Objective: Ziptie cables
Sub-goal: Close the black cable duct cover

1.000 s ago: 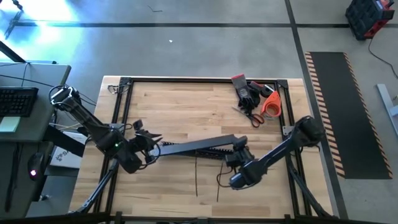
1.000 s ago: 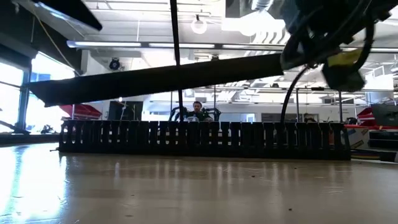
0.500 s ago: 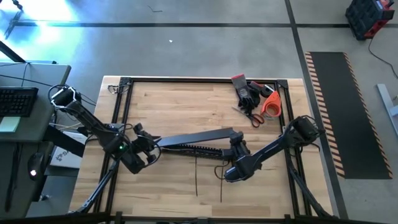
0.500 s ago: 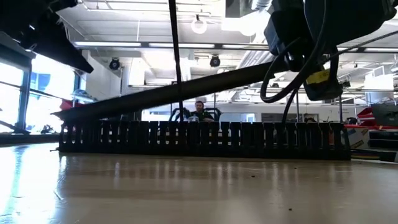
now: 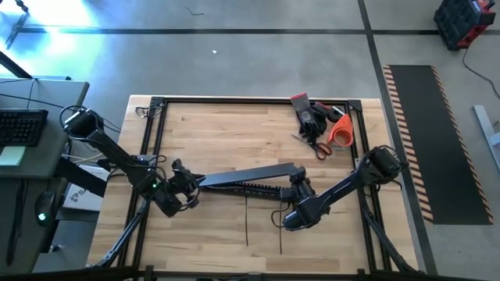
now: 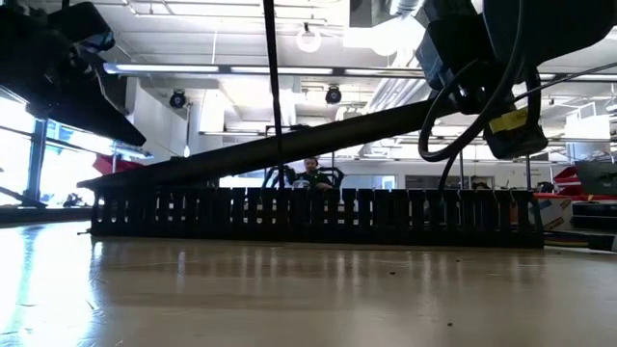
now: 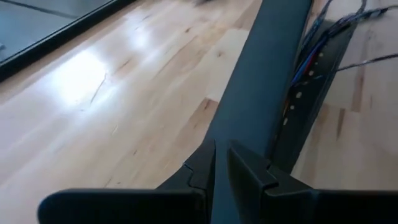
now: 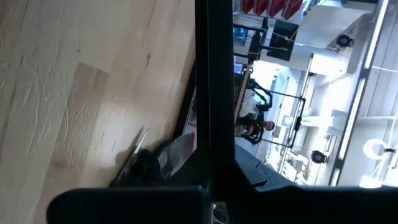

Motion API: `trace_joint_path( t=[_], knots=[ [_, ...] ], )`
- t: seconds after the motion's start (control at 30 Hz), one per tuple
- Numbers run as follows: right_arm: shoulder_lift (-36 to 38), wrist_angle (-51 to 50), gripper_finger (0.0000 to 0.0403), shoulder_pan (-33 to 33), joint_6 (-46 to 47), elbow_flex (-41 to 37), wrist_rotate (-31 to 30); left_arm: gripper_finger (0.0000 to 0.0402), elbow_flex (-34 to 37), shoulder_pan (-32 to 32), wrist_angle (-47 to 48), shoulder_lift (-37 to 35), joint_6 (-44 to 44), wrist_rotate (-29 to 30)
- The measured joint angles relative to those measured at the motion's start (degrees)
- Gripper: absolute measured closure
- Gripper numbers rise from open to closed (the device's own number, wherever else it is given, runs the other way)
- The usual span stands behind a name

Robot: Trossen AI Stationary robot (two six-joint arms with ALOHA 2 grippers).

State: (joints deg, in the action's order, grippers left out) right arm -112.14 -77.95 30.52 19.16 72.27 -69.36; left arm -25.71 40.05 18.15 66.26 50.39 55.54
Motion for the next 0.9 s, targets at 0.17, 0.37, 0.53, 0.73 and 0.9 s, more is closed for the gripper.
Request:
trace_joint_path(
  t=[0.17,0.37,0.53,0.73,0.9],
  knots=[
    [0.0,0.0,0.0403,0.0,0.0,0.0,1.0,0.0379,2.6,-0.1,-5.4,0.0,-0.1,0.1],
    [0.0,0.0,0.0403,1.2,0.0,0.0,2.4,0.0379,7.3,-2.0,-13.7,0.0,-0.2,-2.9],
    [0.0,-0.2,0.0403,2.6,0.0,0.0,3.4,0.0379,9.1,-3.3,-18.8,0.0,-3.3,-7.3],
    [0.0,-0.5,0.0403,3.2,0.4,0.0,5.8,0.0379,9.1,-4.1,-19.8,0.0,-5.5,-10.1],
    [0.0,-0.7,0.0403,3.3,1.9,0.0,7.1,0.0379,9.1,-4.2,-22.4,0.2,-8.2,-10.8]
  ],
)
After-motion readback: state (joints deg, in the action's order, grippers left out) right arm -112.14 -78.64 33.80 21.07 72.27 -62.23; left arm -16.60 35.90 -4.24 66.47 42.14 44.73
